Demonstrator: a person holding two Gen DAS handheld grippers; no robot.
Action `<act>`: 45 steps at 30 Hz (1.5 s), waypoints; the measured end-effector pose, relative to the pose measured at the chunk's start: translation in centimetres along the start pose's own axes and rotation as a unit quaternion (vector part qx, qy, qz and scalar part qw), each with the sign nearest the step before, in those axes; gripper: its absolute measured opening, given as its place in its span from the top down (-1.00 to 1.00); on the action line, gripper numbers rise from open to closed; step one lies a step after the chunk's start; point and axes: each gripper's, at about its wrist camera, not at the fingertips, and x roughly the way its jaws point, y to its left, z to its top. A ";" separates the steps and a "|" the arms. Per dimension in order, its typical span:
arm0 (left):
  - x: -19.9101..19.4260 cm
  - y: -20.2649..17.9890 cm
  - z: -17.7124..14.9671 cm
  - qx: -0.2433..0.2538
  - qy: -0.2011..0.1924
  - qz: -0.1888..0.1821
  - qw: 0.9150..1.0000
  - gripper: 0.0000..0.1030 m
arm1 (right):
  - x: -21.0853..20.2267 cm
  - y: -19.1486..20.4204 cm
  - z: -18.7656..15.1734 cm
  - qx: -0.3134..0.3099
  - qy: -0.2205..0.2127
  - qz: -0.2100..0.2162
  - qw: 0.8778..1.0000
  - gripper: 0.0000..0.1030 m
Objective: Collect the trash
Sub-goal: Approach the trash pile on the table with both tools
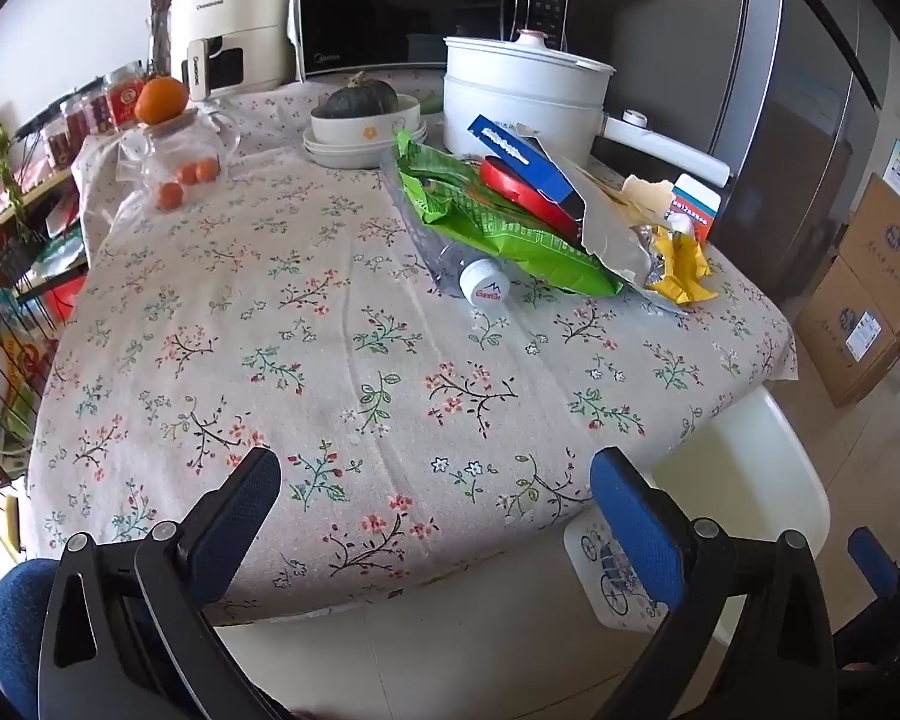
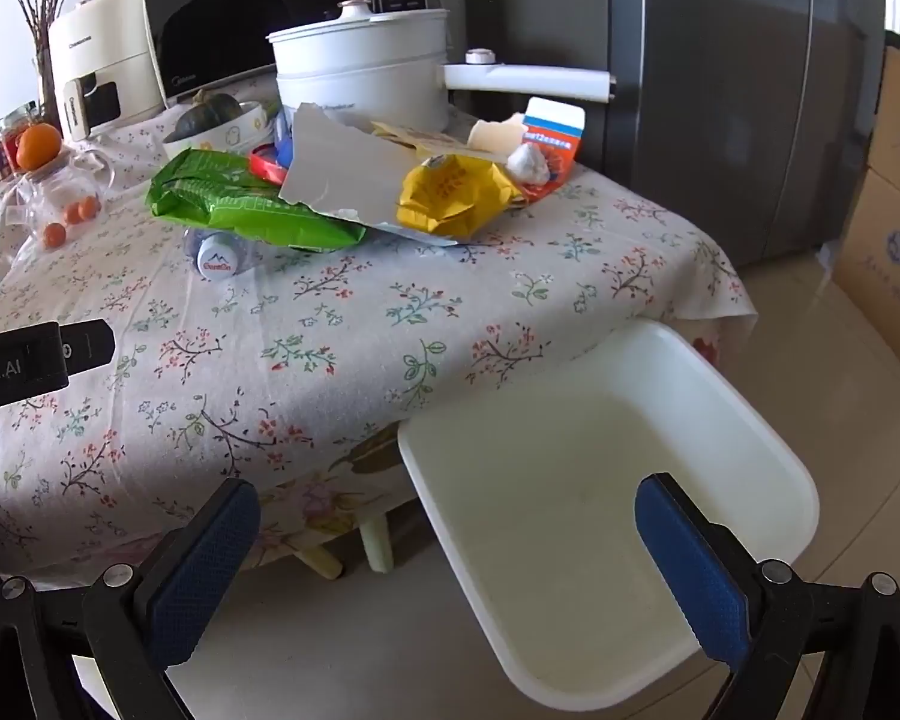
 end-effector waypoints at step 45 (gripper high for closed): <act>0.6 0.9 1.5 0.001 0.006 -0.009 1.000 -0.97 | 1.1 1.8 1.8 -0.057 0.013 -0.002 0.998 -0.99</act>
